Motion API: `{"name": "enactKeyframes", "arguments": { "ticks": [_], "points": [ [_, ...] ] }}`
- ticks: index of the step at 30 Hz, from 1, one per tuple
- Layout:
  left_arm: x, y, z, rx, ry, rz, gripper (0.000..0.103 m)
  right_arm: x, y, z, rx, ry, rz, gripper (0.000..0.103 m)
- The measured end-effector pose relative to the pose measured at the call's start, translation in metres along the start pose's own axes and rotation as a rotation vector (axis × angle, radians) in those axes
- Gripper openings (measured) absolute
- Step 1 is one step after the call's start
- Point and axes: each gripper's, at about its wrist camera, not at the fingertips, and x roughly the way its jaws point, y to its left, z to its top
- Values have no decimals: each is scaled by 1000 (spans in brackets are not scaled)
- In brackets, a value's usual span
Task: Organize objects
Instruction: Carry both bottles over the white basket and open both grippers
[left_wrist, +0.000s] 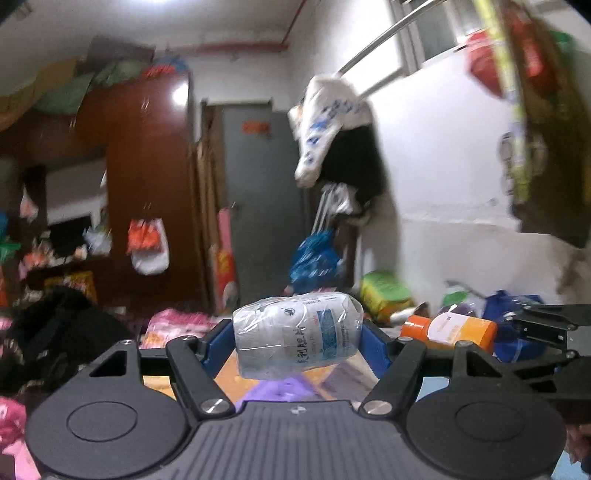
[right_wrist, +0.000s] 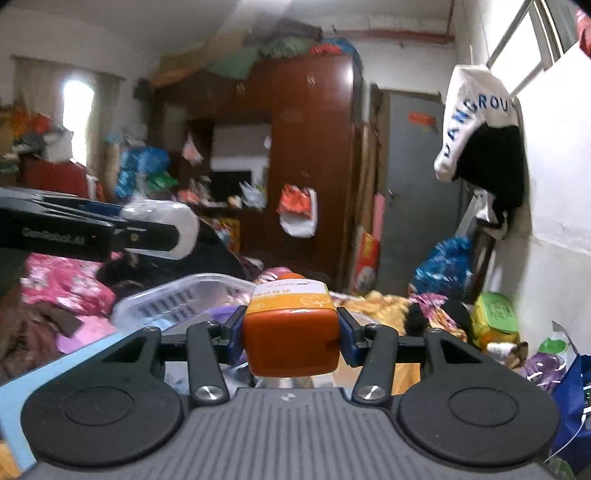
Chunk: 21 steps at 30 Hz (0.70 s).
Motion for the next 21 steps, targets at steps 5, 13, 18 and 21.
{"name": "enactKeyframes", "arguments": {
  "ticks": [5, 13, 18, 21],
  "points": [
    [51, 20, 0, -57, 111, 9, 75, 34, 0, -3, 29, 50, 17, 53],
    [82, 26, -19, -34, 195, 12, 78, 39, -2, -11, 19, 79, 21, 78],
    [66, 27, -28, -19, 158, 37, 82, 0, -11, -22, 28, -2, 37, 103],
    [34, 28, -41, -17, 111, 12, 82, -29, -21, -43, 63, -4, 48, 103]
  ]
}}
